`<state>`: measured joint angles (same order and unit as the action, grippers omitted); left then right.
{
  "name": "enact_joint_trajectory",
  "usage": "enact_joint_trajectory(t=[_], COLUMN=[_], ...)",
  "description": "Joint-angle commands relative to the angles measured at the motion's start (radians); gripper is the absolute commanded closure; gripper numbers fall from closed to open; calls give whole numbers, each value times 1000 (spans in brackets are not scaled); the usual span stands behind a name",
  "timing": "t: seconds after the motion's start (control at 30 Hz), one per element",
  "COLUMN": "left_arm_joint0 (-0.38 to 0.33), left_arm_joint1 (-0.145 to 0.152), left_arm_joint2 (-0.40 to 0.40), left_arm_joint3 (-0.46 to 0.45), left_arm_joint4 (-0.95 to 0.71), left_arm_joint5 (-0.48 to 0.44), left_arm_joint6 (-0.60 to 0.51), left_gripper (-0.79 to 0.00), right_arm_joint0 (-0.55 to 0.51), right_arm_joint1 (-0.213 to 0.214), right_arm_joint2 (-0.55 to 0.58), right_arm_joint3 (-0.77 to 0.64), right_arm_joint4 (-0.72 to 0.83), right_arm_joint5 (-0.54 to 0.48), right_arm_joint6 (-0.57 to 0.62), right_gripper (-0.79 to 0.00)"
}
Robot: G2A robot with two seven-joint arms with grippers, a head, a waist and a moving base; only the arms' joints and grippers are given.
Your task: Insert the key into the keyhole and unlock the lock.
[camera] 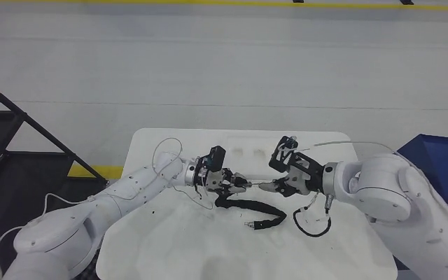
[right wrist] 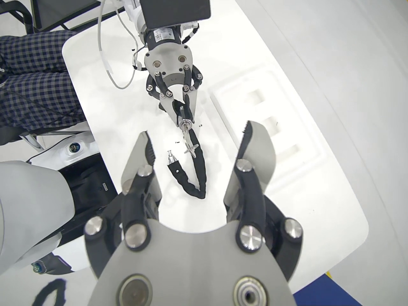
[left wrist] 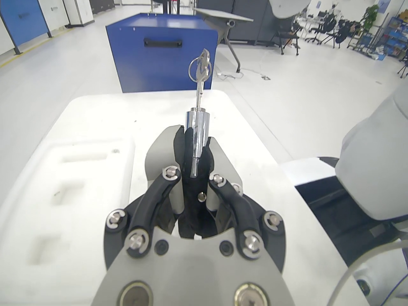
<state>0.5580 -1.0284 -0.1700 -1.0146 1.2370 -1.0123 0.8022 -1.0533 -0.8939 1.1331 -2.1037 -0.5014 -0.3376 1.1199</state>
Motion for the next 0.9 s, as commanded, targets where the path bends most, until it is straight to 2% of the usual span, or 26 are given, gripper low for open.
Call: enact_joint_trajectory(t=[0.0,0.47,0.7,0.73,0.77,0.8,0.83,0.87], left_arm_joint0=[10,47,70,73,77,81,82,81], left_arm_joint1=[5,3,-22,-27,-32,-37,-42,-46], left_arm_joint2=[0,0,0,0,0,0,0,0], left_arm_joint3=[4,-19,-15,-14,-15,-18,-17,-18], left_arm_joint4=[43,233,261,255,247,233,216,200], left_arm_joint5=[0,0,0,0,0,0,0,0], left_arm_joint6=[-1,-109,-259,-285,-309,-327,-340,-352], left_gripper=[0,0,0,-132,-354,-690,-785,-785], right_arm_joint0=[-13,-96,-108,-109,-109,-110,-111,-111], right_arm_joint1=[3,20,23,23,24,24,24,25], right_arm_joint2=[17,95,101,102,103,104,105,106], right_arm_joint3=[5,56,64,64,65,66,67,70], right_arm_joint4=[4,10,9,9,8,8,9,10], right_arm_joint5=[-7,-65,-79,-80,-80,-81,-83,-86], right_arm_joint6=[-6,-75,-89,-90,-91,-92,-94,-96], right_gripper=[-785,-785,-785,-785,-785,-785,-785,-785])
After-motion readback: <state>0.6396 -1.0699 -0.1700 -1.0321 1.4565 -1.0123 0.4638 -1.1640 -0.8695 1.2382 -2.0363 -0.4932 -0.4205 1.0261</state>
